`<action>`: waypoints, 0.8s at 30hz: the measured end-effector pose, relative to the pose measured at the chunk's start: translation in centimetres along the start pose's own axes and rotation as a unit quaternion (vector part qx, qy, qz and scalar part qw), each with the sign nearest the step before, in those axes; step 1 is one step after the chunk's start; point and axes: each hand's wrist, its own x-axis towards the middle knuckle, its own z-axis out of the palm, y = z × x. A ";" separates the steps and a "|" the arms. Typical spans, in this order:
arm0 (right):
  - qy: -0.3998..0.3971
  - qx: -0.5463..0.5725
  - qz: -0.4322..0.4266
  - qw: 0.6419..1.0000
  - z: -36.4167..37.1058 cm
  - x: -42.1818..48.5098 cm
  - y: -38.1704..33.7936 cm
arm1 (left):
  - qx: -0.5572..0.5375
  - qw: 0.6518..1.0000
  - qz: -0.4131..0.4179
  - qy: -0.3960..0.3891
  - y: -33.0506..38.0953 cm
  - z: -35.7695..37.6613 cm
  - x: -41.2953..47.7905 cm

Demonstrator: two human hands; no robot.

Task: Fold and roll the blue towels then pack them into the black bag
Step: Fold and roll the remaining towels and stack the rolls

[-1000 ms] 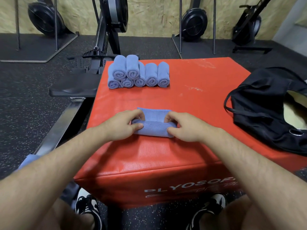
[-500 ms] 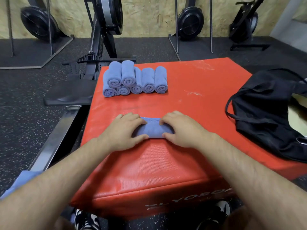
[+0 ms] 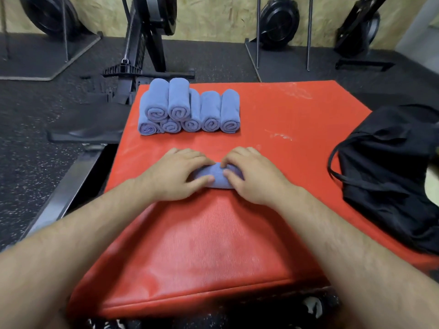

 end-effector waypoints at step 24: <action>0.058 0.420 0.166 0.891 -5.8 3.6 -2.2 | -0.548 0.797 -0.222 0.127 -2.5 -6.9 -0.7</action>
